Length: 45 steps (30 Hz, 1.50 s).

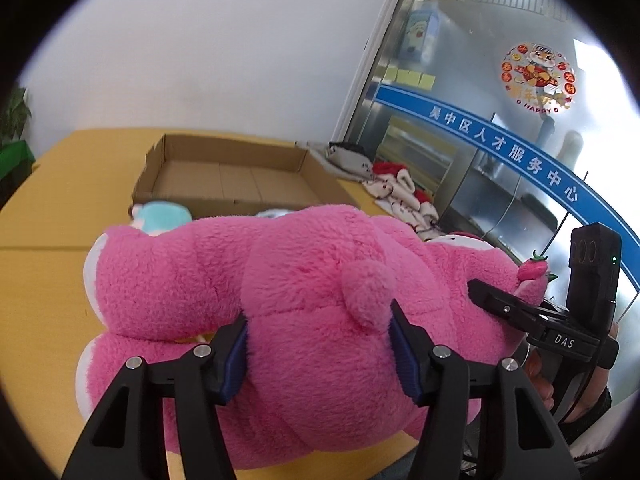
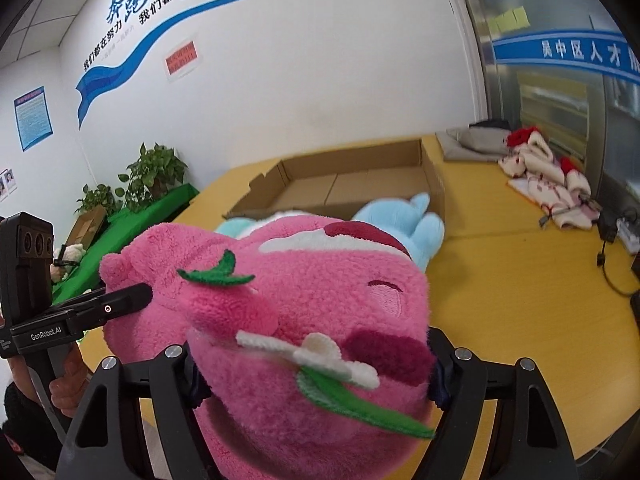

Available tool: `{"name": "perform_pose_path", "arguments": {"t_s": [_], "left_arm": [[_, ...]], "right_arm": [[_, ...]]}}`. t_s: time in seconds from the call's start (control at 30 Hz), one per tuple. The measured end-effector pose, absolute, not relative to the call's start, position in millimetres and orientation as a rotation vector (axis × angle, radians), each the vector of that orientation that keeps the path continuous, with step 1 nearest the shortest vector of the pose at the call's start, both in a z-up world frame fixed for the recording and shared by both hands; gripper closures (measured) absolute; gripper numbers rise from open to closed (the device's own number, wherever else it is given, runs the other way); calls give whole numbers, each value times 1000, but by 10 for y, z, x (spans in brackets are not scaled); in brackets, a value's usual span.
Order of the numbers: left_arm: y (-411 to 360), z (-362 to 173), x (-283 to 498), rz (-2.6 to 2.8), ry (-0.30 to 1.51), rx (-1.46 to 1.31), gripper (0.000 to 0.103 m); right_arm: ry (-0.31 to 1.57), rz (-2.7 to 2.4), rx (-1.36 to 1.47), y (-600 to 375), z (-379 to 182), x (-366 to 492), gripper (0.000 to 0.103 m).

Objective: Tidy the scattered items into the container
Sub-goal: 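Lift the pink bear with both tools and carry it over the box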

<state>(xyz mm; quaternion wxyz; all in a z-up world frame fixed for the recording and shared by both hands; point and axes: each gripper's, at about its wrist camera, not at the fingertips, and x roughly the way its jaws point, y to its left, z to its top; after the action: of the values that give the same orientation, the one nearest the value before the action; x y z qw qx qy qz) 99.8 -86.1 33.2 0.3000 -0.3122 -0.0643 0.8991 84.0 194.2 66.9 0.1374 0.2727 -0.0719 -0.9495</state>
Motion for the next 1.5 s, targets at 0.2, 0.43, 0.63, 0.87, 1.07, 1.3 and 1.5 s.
{"name": "perform_pose_path", "arguments": {"t_s": [0.2,0.43,0.63,0.87,1.07,1.3,1.5], "left_arm": [[-814,742,754,2406,-142,-722,43],[-757,1031,327,2424,-114,-646,43],[-768,1191,-63,2419,-111,-619,43],[-722,1355,-503,2418,-100,-604,43],[-603,1371,-910,2417,-79,-620,43],[-438,1354,-1449,2407,-60,-647,43],[-226,1404,-2115,2401,-25,-678,43]], "right_arm": [[-171,-2779,676,1937,1097,588,19],[-155,-2805,611,1906,1443,119,19],[-100,-2820,565,1839,1708,-287,19],[-78,-2826,539,1810,1878,-754,19],[-72,-2829,556,1833,1921,-1197,19],[-93,-2830,597,1943,1927,-1772,19],[-145,-2814,657,2098,1960,-2493,19]]}}
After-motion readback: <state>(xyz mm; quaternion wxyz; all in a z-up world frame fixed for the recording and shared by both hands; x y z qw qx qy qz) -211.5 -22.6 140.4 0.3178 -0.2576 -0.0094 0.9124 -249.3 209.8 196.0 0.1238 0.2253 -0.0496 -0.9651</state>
